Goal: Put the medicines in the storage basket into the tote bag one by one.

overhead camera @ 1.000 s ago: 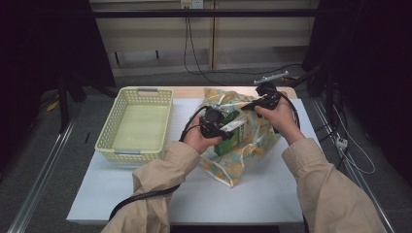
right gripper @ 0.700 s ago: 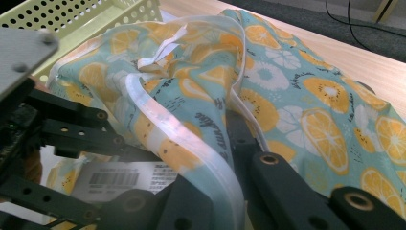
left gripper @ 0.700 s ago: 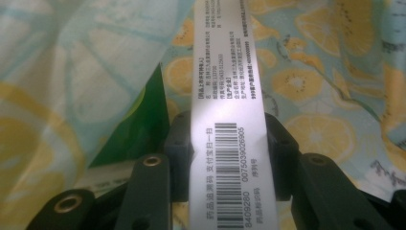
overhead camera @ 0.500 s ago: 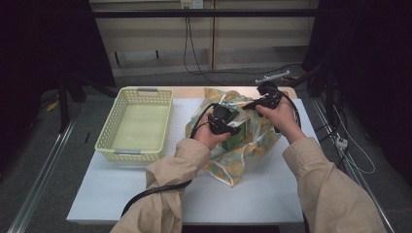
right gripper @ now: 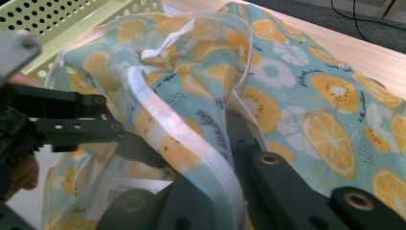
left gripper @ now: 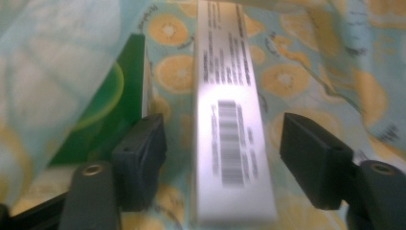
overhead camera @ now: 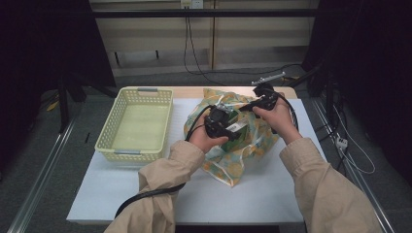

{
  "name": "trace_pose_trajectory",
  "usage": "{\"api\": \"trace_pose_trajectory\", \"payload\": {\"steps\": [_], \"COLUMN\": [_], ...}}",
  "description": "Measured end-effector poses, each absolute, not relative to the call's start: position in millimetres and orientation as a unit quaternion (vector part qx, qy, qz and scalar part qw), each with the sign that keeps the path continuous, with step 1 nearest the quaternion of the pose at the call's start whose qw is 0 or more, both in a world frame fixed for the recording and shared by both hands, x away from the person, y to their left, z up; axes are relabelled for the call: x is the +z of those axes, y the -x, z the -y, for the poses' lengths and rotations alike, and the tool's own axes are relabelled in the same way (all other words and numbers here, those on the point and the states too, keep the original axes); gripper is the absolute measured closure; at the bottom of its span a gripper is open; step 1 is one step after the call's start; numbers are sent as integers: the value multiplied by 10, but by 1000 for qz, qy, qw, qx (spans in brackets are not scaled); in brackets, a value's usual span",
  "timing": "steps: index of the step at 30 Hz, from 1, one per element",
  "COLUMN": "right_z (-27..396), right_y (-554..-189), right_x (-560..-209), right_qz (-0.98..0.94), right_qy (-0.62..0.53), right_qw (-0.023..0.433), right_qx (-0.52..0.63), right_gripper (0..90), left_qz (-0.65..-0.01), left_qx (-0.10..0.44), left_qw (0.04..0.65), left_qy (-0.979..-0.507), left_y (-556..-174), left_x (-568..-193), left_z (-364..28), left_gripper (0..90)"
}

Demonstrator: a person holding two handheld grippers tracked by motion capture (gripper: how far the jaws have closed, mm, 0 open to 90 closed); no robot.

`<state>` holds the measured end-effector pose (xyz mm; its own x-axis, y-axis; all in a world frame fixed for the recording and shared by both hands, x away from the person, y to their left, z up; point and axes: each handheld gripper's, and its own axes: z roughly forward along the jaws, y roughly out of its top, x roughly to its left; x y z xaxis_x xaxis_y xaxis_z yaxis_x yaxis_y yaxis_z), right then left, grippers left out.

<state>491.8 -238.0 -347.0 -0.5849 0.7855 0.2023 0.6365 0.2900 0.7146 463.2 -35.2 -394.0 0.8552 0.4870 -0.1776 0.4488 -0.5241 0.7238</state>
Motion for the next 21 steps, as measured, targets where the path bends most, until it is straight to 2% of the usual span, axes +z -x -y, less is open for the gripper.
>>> {"api": "trace_pose_trajectory", "payload": {"steps": [3, 6, 12, 21], "right_z": [2367, 2365, 2372, 2355], "right_y": [-4909, -4904, -4893, -4884], "right_x": [-3482, -3489, -3528, -3553], "right_qz": [-799, -799, -798, -799], "right_qy": [-444, -443, -445, -446], "right_qw": [93, 91, 88, 89], "right_qx": [395, 396, 396, 393], "right_gripper": [900, 900, 900, 900], "left_qz": [-266, -259, -250, -236], "left_qx": [28, 40, 34, 7], "left_qw": [415, 417, 414, 405], "left_qy": [-869, -870, -875, -883], "left_y": [-4570, -4495, -4348, -4156], "left_x": [-3891, -3838, -3830, -4112], "left_z": [207, 60, -193, -335], "left_gripper": [215, 189, 165, 141]}}
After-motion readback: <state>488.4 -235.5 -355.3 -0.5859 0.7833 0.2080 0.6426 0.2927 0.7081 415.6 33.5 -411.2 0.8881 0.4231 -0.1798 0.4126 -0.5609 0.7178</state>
